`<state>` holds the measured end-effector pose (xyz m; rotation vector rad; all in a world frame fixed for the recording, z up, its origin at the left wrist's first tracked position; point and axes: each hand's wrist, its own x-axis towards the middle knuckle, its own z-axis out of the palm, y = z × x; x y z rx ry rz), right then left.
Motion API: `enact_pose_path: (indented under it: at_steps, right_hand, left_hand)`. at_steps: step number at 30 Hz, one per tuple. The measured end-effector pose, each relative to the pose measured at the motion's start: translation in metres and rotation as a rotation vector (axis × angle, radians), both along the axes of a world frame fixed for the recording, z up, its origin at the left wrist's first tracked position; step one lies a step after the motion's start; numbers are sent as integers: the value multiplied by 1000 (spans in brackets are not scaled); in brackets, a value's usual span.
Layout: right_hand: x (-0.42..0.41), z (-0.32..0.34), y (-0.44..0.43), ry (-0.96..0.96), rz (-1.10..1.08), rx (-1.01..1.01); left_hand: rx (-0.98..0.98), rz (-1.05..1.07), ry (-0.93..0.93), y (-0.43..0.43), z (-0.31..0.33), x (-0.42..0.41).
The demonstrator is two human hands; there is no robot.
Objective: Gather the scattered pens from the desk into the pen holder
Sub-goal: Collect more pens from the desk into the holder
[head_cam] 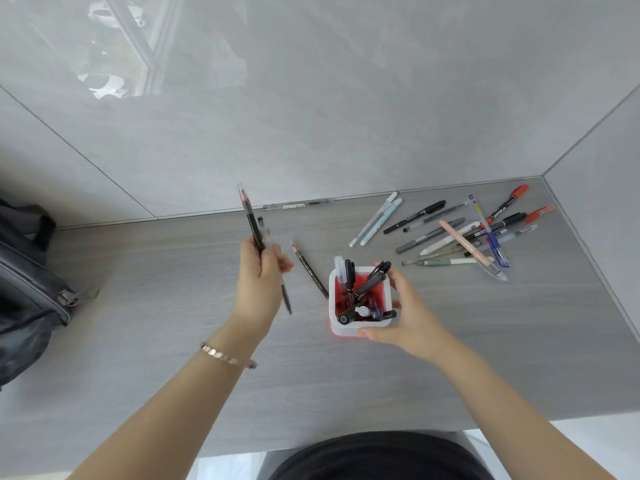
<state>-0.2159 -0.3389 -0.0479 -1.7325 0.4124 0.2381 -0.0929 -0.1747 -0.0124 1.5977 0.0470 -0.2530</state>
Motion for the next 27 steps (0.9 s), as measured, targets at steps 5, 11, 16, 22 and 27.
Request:
enact_pose_path:
  at_steps: [5, 11, 16, 22, 27]
  right_hand:
    - [1, -1, -1, -3, 1, 3]
    - [1, -3, -2, -29, -1, -25]
    - [1, -4, -3, -43, 33, -25]
    - [0, -5, -3, -50, 30, -13]
    - [1, -6, -3, -46, 23, -19]
  left_hand:
    - [-155, -167, -245, -28, 26, -30]
    - [-118, -365, -86, -46, 8, -51]
    - [-27, -383, -225, -35, 1, -47]
    - [263, -454, -705, -28, 2, -43]
    - [582, -498, -945, -28, -15, -29]
